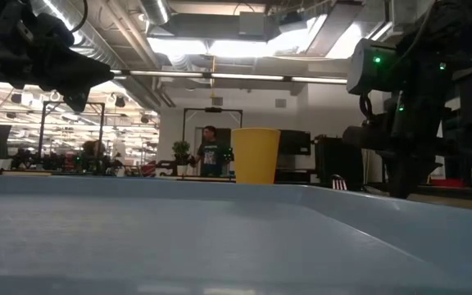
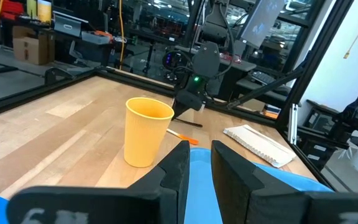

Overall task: Pick and place plate/cup/fork/spoon on tray
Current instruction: Put the black spoon on the blue tray

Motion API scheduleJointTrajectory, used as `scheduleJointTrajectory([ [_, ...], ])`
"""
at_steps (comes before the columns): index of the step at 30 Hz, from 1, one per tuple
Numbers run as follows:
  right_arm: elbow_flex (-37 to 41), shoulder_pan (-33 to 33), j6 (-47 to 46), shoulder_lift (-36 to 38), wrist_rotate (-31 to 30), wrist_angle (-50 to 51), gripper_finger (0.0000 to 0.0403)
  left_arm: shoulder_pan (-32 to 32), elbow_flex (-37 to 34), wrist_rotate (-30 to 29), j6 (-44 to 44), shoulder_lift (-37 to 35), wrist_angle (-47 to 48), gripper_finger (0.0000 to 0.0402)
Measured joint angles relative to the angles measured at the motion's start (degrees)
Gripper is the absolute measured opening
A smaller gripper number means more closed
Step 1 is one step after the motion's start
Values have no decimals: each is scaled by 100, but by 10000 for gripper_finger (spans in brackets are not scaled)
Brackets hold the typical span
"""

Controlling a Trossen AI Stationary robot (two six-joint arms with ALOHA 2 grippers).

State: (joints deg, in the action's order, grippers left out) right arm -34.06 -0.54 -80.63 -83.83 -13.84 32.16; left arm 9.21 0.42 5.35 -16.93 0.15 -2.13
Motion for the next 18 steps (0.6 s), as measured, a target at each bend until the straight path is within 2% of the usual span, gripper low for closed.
scheduleJointTrajectory([
  [8,-86,274,17,188,-16,-321,6,0,1,3,0,-1,0,59],
  [13,-555,509,321,269,12,-618,5,1,-1,3,0,1,0,59],
  [18,-1231,783,1041,279,69,-1601,4,1,1,4,0,2,0,59],
])
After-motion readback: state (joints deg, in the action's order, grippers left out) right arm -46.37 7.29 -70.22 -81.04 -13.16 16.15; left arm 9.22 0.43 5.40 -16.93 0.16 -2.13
